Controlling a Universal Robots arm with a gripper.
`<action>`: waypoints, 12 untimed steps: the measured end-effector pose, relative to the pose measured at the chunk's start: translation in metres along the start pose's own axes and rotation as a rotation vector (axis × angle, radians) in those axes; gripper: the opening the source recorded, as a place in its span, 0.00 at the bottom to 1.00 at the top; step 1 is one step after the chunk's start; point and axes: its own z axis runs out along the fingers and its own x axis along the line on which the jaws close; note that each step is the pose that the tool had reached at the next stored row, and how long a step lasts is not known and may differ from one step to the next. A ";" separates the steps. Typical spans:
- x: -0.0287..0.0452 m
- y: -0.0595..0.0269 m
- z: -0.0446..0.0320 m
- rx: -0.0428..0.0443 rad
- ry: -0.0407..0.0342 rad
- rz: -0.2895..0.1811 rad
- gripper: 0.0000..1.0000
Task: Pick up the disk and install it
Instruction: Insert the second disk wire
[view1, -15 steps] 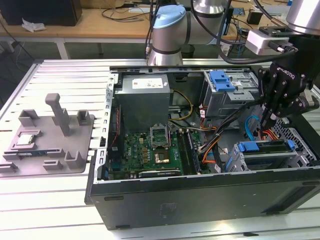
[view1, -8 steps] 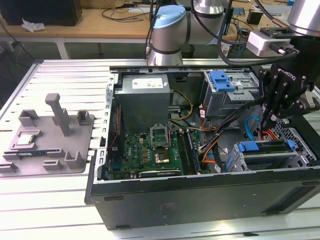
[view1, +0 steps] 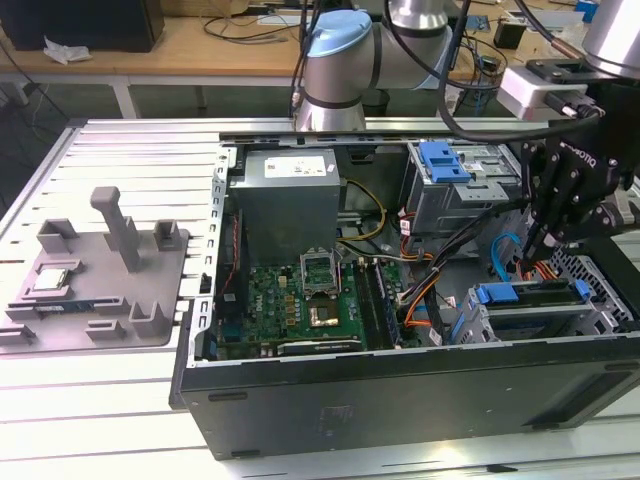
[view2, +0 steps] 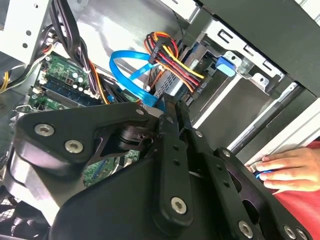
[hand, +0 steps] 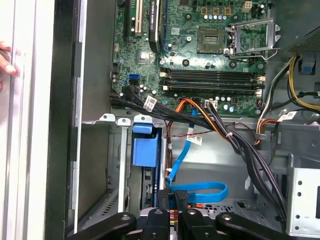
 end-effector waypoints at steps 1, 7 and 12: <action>0.0014 -0.0003 0.0000 0.0001 -0.0007 0.000 0.16; 0.0079 -0.0032 0.0003 0.0014 -0.0218 0.000 0.16; 0.0131 -0.0040 0.0006 0.0025 -0.0372 0.000 0.16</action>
